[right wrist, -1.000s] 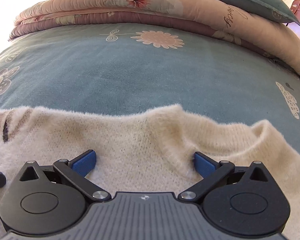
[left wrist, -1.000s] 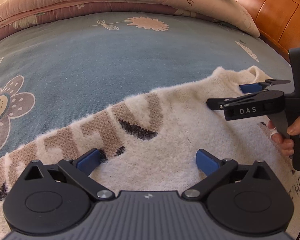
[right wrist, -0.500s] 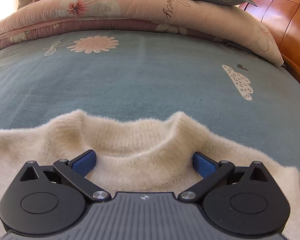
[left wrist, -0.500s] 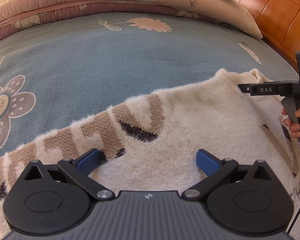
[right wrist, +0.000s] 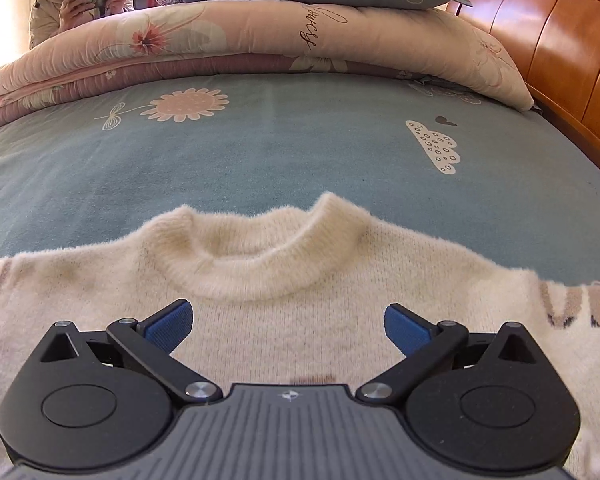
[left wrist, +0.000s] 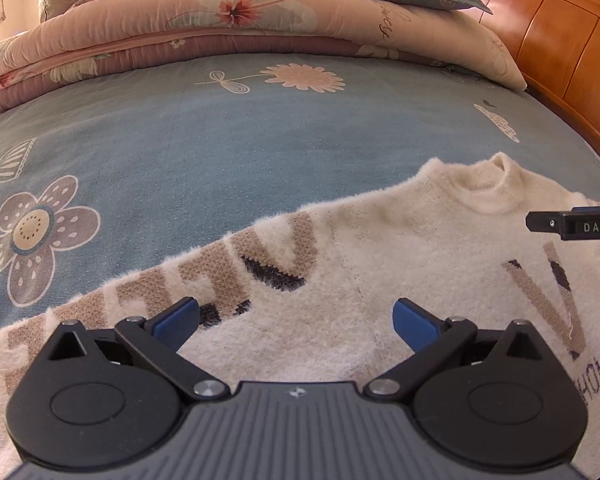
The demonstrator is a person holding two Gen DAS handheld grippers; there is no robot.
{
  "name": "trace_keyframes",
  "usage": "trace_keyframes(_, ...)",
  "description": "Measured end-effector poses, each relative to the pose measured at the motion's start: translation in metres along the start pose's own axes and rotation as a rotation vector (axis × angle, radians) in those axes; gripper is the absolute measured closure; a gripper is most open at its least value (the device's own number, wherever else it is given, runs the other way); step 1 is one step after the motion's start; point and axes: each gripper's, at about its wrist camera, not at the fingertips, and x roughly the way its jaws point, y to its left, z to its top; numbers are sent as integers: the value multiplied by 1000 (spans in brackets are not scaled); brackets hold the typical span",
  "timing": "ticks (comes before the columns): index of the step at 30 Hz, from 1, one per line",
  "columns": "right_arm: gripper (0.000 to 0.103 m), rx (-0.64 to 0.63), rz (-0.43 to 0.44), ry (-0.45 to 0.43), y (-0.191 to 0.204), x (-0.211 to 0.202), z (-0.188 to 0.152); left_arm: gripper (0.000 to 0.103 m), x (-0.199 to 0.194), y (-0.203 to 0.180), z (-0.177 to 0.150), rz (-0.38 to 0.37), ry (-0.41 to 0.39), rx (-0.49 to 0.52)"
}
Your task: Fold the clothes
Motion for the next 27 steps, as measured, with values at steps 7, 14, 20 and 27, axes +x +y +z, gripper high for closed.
trace_keyframes(7, 0, 110, -26, 165, -17, -45, -71, 1, -28, -32, -7, -62, 1, 80)
trace_keyframes(14, 0, 101, -40, 199, -39, -76, -123, 1, -37, -90, -18, -151, 15, 168)
trace_keyframes(20, 0, 12, -26, 117, -60, -80, -116, 1, -35, -153, -36, -170, 35, 277)
trace_keyframes(27, 0, -38, 117, 145, -105, -72, -125, 1, -36, -222, -84, -46, 67, 443)
